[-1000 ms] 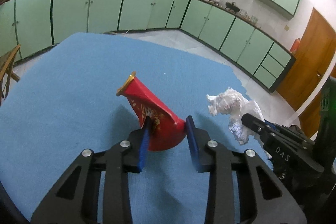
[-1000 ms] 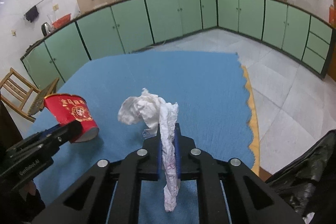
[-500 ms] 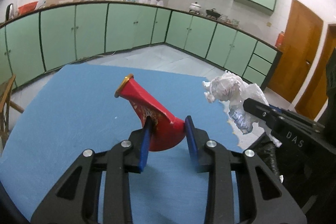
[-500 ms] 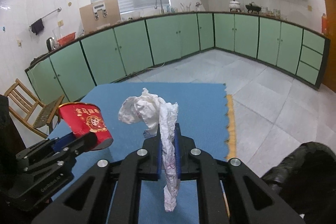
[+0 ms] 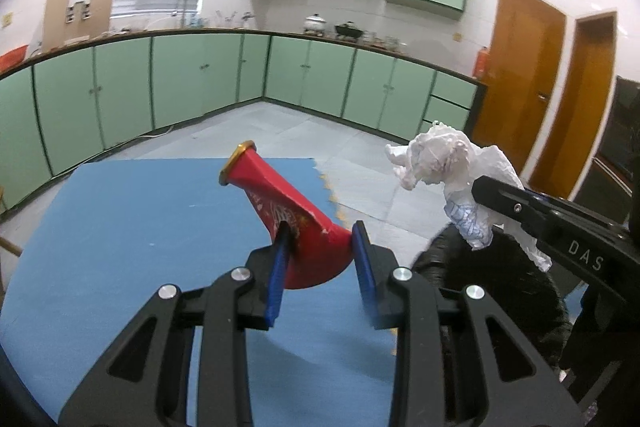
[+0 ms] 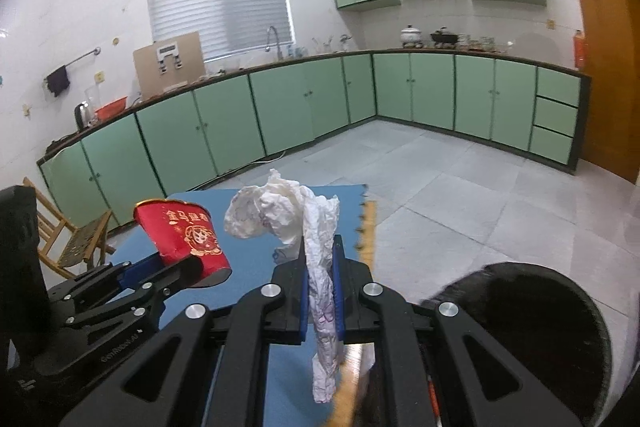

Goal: Collect trash
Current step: 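Carry cup and tissue over the black bin and open both grippers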

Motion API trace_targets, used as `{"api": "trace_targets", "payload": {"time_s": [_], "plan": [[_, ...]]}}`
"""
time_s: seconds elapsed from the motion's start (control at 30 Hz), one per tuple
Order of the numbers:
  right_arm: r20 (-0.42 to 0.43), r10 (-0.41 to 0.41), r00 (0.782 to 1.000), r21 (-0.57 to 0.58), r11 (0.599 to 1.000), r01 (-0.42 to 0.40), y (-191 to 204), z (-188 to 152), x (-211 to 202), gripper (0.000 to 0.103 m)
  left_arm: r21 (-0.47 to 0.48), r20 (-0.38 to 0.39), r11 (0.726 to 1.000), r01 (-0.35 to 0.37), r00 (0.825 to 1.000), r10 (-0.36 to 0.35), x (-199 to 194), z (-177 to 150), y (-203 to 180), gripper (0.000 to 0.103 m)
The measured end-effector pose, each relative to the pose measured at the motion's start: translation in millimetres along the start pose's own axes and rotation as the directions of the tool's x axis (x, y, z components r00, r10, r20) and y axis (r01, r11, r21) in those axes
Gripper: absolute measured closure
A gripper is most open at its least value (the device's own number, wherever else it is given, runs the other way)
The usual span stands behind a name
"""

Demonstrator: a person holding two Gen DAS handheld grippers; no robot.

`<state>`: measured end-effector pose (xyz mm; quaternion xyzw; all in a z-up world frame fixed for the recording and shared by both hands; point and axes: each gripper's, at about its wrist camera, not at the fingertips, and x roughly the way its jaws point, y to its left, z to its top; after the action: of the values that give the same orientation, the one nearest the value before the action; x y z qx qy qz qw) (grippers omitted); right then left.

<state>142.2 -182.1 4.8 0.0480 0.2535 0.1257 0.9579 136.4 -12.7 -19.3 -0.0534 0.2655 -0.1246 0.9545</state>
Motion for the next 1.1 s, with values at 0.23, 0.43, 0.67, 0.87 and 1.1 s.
{"api": "trace_targets", "payload": {"time_s": [0.23, 0.43, 0.67, 0.87, 1.1], "plan": [[0.02, -0.086, 0.996, 0.024, 0.996, 0.085, -36.0, -8.6, -36.2, 0.093, 0.069, -0.014, 0.993, 0.099, 0.995, -0.098, 6.6, -6.8, -55.7, 0.074], [0.013, -0.175, 0.985, 0.068, 0.983, 0.173, -75.5, -19.8, -58.0, 0.093, 0.139, -0.039, 0.973, 0.182, 0.983, -0.178, 18.3, -19.0, -105.3, 0.074], [-0.018, -0.265, 0.964, 0.127, 0.956, 0.265, -124.9, -41.6, -75.6, 0.093, 0.191, -0.087, 0.946, 0.26, 0.965, -0.248, 41.0, -38.6, -152.3, 0.075], [-0.05, -0.316, 0.947, 0.165, 0.933, 0.32, -157.8, -58.1, -76.8, 0.093, 0.21, -0.129, 0.93, 0.3, 0.952, -0.278, 66.6, -50.7, -178.5, 0.077], [-0.12, -0.34, 0.933, 0.201, 0.912, 0.359, -191.5, -76.7, -61.1, 0.082, 0.226, -0.201, 0.914, 0.336, 0.934, -0.294, 95.9, -60.6, -198.7, 0.077]]}}
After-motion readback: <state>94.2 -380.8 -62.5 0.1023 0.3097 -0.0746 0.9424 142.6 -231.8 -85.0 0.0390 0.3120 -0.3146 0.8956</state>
